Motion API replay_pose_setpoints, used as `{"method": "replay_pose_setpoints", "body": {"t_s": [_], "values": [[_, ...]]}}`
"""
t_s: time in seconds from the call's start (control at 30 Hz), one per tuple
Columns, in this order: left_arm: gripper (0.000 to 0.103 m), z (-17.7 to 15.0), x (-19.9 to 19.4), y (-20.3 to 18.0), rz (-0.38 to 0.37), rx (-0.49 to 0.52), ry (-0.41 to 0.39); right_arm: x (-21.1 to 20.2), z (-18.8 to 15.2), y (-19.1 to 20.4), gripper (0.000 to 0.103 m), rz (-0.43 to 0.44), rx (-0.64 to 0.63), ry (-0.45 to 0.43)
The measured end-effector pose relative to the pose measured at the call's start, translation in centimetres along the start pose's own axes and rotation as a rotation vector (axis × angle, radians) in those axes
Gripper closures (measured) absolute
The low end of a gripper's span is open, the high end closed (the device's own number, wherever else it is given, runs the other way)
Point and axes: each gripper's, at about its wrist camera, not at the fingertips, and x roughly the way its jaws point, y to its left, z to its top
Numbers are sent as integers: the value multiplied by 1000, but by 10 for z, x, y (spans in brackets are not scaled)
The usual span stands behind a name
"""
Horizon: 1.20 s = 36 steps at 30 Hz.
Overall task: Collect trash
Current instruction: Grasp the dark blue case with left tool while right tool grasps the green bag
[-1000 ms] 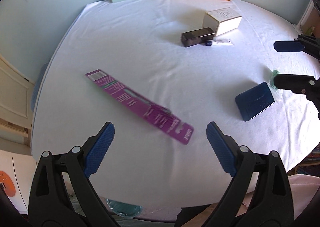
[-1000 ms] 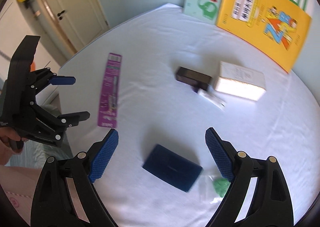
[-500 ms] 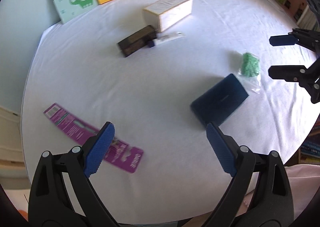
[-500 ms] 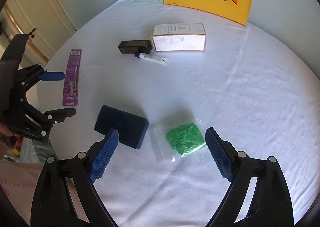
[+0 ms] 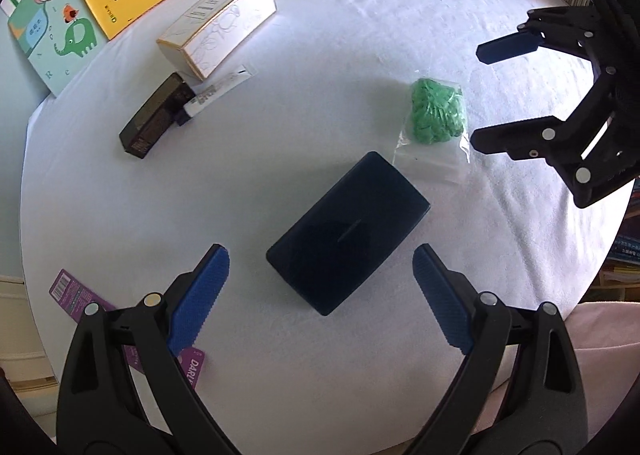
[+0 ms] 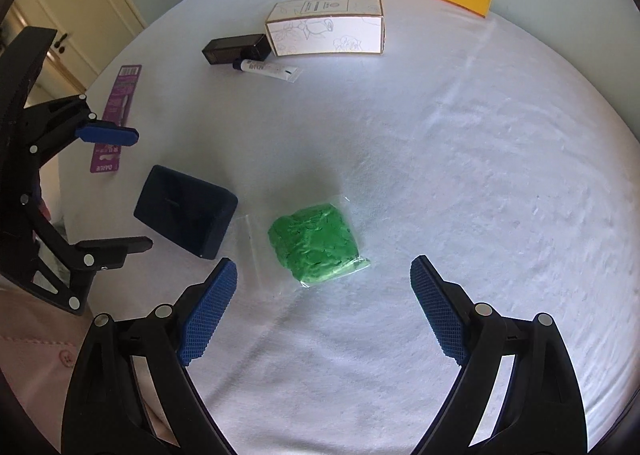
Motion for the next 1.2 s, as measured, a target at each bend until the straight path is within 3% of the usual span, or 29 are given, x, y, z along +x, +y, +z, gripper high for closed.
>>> {"method": "replay_pose_setpoints", "body": {"t_s": [0.6,0.77,0.9,0.97,1.13,1.2], "values": [[12,20,34,-3,-90,62,59,30,14,5,16,6,-147,45],[12,24,44,13,-116,85,47,31,19,8,16,-9,-172,41],[13,23,45,17,-108,129,22,31,23,12,23,-37,-187,36],[16,24,46,15,-108,140,10,31,25,15,28,-44,-187,28],[44,24,41,18,-108,142,-16,26,28,22,50,-49,-192,15],[47,26,39,17,-102,140,-18,24,29,24,54,-60,-196,14]]}}
